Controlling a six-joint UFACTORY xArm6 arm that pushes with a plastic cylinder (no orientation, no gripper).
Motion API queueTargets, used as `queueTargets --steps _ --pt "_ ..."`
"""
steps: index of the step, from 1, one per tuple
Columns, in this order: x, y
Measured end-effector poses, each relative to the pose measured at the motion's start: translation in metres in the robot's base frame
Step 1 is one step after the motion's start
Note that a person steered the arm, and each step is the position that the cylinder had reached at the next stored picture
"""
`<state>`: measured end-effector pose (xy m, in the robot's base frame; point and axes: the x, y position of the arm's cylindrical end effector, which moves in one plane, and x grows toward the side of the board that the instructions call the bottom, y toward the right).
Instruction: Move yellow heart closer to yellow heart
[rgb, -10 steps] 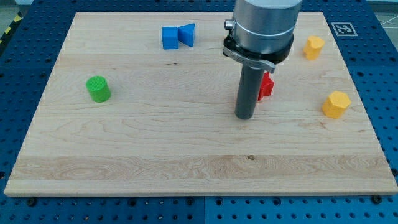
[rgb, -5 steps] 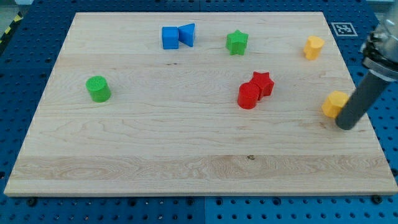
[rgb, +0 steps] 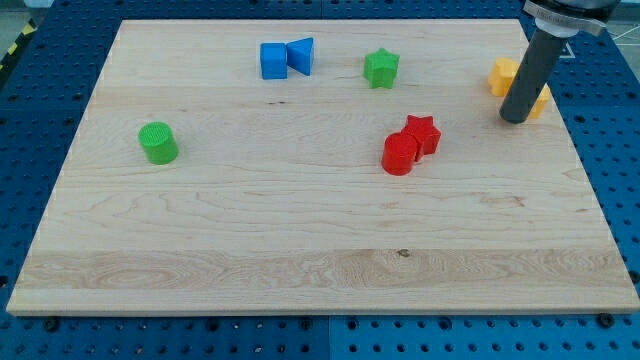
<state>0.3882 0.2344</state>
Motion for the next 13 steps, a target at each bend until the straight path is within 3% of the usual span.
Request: queueTargets --steps 2,3,4,6,8,13 --pt "0.022 0.006" --pt "0.014 0.055" --pt "-0.026 0.069" --pt "-0.039 0.068" --pt "-0.007 0.110" --pt "-0.008 0.043"
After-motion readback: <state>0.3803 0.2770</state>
